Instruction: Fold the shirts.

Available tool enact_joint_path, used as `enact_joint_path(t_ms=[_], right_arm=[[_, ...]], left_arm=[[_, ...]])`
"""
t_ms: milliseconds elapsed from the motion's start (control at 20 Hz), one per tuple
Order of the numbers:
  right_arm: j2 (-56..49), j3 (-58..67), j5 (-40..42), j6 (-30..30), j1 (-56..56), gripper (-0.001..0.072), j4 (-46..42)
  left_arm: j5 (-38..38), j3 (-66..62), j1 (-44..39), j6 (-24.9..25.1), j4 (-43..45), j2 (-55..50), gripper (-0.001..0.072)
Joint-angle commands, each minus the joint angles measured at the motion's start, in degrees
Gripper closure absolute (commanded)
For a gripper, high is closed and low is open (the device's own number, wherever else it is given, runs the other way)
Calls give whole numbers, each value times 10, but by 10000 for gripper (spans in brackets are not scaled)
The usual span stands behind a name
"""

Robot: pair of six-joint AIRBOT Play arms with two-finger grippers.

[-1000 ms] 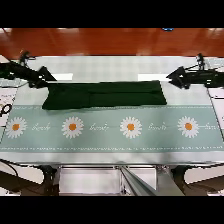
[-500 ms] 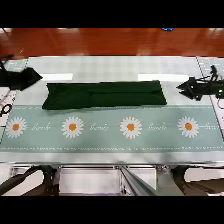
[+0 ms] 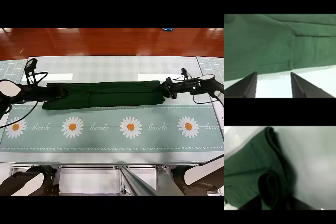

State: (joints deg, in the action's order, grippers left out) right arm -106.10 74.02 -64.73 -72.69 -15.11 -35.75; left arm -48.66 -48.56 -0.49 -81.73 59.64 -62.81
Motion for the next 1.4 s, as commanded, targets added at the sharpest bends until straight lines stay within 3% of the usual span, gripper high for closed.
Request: enact_joint_path(t_ms=[0,50,150,200,250,500,650,900,1150,1300,1350], right_arm=[[-16,39,-4,-1,42,629,9],[-16,50,-17,1,43,687,9],[3,56,-45,1,37,688,-4],[23,56,-57,-2,31,687,-28],[53,55,-70,-8,27,688,-66],[283,-43,-87,-16,24,687,-204],[427,-120,-90,-24,24,687,-203],[629,-217,-117,-85,25,687,-193],[725,-246,-150,-123,25,687,-193],[732,-246,-161,-128,25,687,-183],[732,-246,-166,-128,25,687,-183]], left_arm=[[31,5,-28,0,-3,-6,201],[32,5,-29,0,-11,-6,201],[32,4,-29,0,-14,-6,242],[30,5,-29,0,-16,-6,491],[26,4,-29,2,-21,-6,682],[28,-32,-114,15,-56,-44,690],[21,-138,-203,15,-56,-151,690],[-70,-371,-357,9,-57,-367,690],[-155,-515,-478,-7,-57,-503,689],[-177,-534,-502,-7,-88,-509,689],[-195,-538,-499,15,-93,-505,689]])
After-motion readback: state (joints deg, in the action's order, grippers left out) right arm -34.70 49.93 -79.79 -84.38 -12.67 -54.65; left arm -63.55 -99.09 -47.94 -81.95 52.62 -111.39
